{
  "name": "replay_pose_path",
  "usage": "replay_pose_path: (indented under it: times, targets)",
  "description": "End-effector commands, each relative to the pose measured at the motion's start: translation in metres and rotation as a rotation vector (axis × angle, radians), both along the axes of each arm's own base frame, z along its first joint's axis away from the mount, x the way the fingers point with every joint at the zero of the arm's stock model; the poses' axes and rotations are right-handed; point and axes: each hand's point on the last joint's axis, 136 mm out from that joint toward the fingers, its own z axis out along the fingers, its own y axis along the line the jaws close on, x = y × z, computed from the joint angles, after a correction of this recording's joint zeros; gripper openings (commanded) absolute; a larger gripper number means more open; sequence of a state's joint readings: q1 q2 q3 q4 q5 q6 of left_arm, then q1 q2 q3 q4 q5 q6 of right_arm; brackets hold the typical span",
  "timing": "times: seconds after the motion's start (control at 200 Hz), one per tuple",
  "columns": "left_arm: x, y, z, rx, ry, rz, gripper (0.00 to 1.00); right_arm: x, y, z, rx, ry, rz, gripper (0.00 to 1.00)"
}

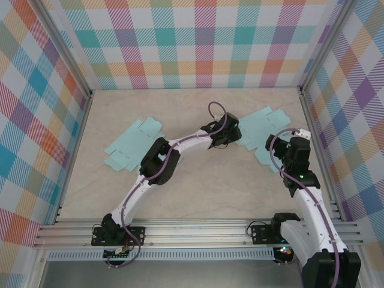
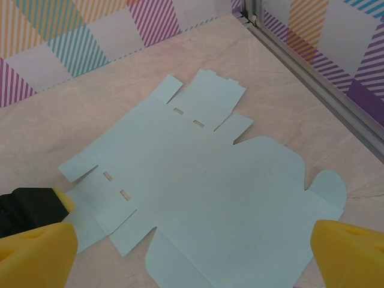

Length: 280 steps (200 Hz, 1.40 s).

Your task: Fold the paper box

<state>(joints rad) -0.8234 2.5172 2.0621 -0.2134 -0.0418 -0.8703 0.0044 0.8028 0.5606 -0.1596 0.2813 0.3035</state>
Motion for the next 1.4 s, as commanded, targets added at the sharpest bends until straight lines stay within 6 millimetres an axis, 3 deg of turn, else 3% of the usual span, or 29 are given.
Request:
replay_pose_path:
  times: [0.0, 0.09, 0.225, 0.39, 0.48, 0.63, 0.76, 0.765, 0.77, 0.775, 1.07, 1.22, 1.395]
  targets:
    - [0.000, -0.011, 0.001, 0.007, -0.011, -0.027, 0.37, -0.001, -0.001, 0.000, 0.003, -0.010, -0.014, 1.00]
    - [0.004, -0.012, -0.002, 0.021, -0.016, -0.027, 0.30, -0.001, -0.001, -0.001, 0.003, -0.010, -0.013, 1.00]
    - [0.011, -0.004, -0.006, 0.077, -0.030, -0.037, 0.00, -0.001, 0.000, -0.001, 0.007, -0.011, -0.006, 1.00]
    - [0.022, 0.011, 0.027, 0.161, -0.171, -0.103, 0.00, 0.000, 0.004, -0.002, 0.016, -0.014, 0.015, 1.00]
    - [0.029, 0.020, 0.069, 0.159, -0.344, -0.156, 0.00, 0.001, 0.013, 0.000, 0.027, -0.016, 0.070, 1.00]
    - [0.021, 0.053, 0.113, 0.162, -0.551, -0.273, 0.00, 0.003, 0.029, 0.006, 0.052, -0.018, 0.158, 1.00]
    - [0.005, 0.085, 0.141, 0.184, -0.705, -0.383, 0.00, 0.007, 0.055, 0.016, 0.099, -0.035, 0.308, 1.00]
    - [0.004, 0.087, 0.134, 0.191, -0.698, -0.392, 0.00, 0.007, 0.056, 0.016, 0.101, -0.036, 0.314, 1.00]
    - [0.004, 0.088, 0.142, 0.186, -0.716, -0.391, 0.00, 0.007, 0.057, 0.016, 0.102, -0.037, 0.320, 1.00]
    - [0.002, 0.090, 0.135, 0.192, -0.708, -0.400, 0.00, 0.007, 0.059, 0.017, 0.106, -0.038, 0.327, 1.00]
    - [-0.035, 0.167, 0.168, 0.166, -0.967, -0.513, 0.00, 0.010, 0.111, 0.049, 0.152, -0.051, 0.665, 1.00]
    - [-0.052, 0.184, 0.179, 0.143, -1.021, -0.589, 0.00, 0.018, 0.117, 0.063, 0.121, -0.067, 0.722, 1.00]
    - [-0.067, 0.194, 0.194, 0.113, -1.067, -0.632, 0.00, 0.026, 0.133, 0.066, 0.127, -0.107, 0.848, 1.00]
